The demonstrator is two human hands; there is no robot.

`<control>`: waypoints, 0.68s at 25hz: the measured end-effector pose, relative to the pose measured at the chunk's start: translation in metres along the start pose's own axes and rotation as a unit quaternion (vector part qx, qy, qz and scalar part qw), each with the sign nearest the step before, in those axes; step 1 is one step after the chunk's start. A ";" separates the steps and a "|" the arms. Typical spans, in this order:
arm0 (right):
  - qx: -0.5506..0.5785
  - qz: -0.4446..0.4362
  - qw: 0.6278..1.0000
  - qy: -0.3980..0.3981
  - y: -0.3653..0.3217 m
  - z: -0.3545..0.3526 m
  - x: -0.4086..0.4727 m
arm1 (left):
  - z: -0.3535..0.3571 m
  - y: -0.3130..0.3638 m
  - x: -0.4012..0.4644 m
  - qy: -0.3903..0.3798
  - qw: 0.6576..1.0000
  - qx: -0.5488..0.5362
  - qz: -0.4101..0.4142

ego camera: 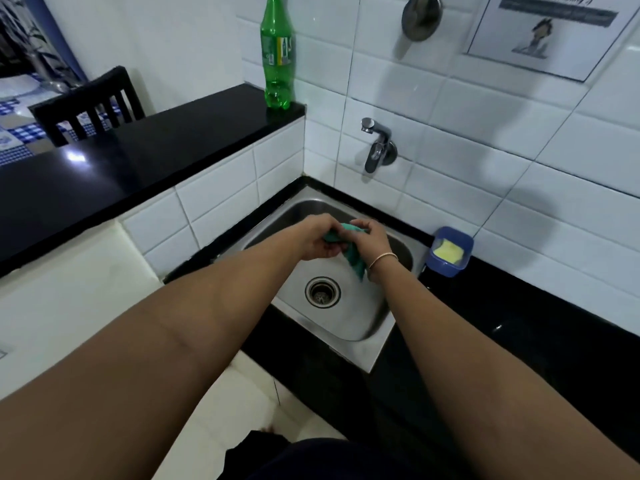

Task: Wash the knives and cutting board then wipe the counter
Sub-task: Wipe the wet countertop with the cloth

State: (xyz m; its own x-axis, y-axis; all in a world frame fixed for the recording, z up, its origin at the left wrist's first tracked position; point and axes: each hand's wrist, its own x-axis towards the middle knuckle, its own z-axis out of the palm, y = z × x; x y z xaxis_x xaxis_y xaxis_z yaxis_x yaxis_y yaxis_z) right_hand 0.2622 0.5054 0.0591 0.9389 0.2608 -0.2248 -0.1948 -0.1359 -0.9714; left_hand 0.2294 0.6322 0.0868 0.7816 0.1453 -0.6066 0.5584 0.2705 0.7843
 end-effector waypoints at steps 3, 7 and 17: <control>0.195 0.134 0.970 -0.058 -0.012 0.013 0.002 | -0.005 0.014 0.001 -0.032 0.982 -0.183 -0.014; 0.286 0.221 0.928 -0.088 -0.023 0.025 0.012 | -0.006 0.017 0.016 0.004 0.993 -0.100 0.058; 0.232 0.174 0.956 0.034 -0.051 0.037 0.047 | -0.024 0.024 0.037 0.043 0.784 0.397 0.476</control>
State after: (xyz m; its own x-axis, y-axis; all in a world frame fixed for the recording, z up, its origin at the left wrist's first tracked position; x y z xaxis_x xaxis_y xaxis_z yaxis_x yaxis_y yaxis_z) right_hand 0.3056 0.5601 0.0955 0.8080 0.2119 -0.5498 -0.5884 0.2404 -0.7720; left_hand 0.2654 0.6674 0.0803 0.9467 -0.0045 0.3220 -0.2414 -0.6716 0.7005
